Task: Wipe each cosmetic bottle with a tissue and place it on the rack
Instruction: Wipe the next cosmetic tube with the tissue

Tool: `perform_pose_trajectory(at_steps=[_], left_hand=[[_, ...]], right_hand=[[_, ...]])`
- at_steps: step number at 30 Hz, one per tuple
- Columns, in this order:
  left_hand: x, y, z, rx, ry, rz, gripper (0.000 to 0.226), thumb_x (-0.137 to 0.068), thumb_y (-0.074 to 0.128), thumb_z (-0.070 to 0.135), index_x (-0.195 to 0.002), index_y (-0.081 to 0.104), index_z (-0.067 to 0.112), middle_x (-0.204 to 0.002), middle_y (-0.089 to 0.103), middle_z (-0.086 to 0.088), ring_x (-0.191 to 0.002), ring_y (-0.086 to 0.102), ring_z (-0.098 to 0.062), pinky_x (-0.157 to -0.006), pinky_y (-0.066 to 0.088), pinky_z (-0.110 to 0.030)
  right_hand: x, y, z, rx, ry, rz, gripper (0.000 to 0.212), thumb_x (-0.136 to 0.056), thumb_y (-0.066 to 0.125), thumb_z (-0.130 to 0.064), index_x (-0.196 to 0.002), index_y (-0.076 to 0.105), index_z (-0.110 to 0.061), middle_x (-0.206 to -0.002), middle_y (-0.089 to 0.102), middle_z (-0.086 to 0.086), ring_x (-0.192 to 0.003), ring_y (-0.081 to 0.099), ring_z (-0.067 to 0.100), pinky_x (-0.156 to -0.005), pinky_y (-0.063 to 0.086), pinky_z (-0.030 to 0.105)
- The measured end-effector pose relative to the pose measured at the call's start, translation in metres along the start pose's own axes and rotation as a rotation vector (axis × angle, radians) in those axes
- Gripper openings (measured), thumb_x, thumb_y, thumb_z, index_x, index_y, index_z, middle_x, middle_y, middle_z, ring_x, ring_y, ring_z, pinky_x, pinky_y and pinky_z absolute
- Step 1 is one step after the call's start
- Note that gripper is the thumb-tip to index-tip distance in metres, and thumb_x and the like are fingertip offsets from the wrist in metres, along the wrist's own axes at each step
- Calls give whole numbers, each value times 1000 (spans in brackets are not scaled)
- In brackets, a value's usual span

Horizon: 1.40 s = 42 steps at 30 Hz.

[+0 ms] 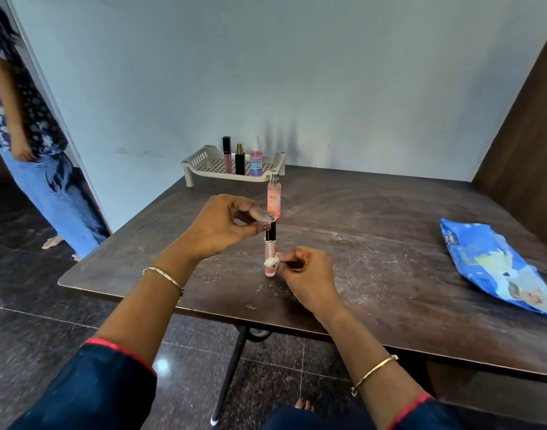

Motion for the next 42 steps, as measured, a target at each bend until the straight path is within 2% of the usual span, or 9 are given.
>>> perform_pose_trajectory(at_steps=[7,11,14,17,19,23,29,36,42], left_hand=[[4,0,2,47,-4,-40,14,-77,74,13,-91,75,15,-99,74,3,-97,67,-1,-90,50,-16],[8,-3,2,19,-62,-47,16,-84,65,35,-86,75,23,-84,72,18,-88,66,5,-82,45,-8],[7,-2,-3,-39,-94,-16,46,-85,50,59,-85,76,21,-73,67,-17,-70,58,-30,-76,49,-33],[8,-1,-1,-46,-71,-23,51,-86,49,57,-84,76,14,-68,58,-28,-63,49,-38,-66,41,-32],[8,-1,1,-31,-68,-25,46,-86,54,53,-82,75,12,-76,66,-24,-74,59,-37,-70,46,-29],[7,-1,6,34,-70,-23,18,-79,72,30,-85,77,14,-91,76,2,-89,69,-4,-80,51,-14],[5,1,5,21,-37,1,21,-70,80,18,-89,77,10,-92,76,1,-88,70,-4,-85,54,-20],[5,3,6,29,-29,32,19,-69,81,19,-86,77,11,-90,75,3,-89,69,-2,-88,53,-22],[6,2,7,42,-34,7,17,-71,80,19,-87,77,13,-90,76,5,-91,69,-3,-89,51,-23]], right_hand=[[-3,-11,-26,-209,54,9,27,-71,77,3,-78,65,-20,-80,68,-5,-75,63,3,-72,52,16],[-5,-18,-50,-369,-19,41,27,-74,76,3,-81,66,-21,-85,72,-2,-80,68,8,-78,55,21],[-6,-18,-57,-386,-54,69,19,-75,76,-2,-81,68,-19,-83,72,-2,-78,69,7,-76,56,21],[-6,-17,-52,-359,-60,45,15,-74,78,-4,-78,68,-14,-85,73,1,-79,69,10,-75,55,20],[-7,-16,-44,-263,-36,5,16,-71,80,-6,-74,67,-14,-84,72,3,-79,69,15,-74,56,23],[-6,-8,-24,-66,55,-73,25,-62,87,-11,-62,63,-18,-71,69,0,-66,65,15,-68,56,30],[-2,-1,-16,262,13,-77,29,-60,88,-25,-56,60,-24,-63,62,-13,-59,56,2,-49,37,10],[-5,-9,-22,-36,106,-73,22,-61,86,-12,-65,66,-19,-71,69,-2,-65,63,11,-66,56,32],[-11,-19,-43,-335,14,-23,16,-74,75,2,-78,71,-13,-81,72,1,-71,64,5,-71,54,18]])
Point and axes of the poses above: each hand's wrist, its own x-axis away from the middle knuckle, its own y-axis out of the palm, z = x × y, the point moved 2 cm from there along -x, towards the middle knuckle
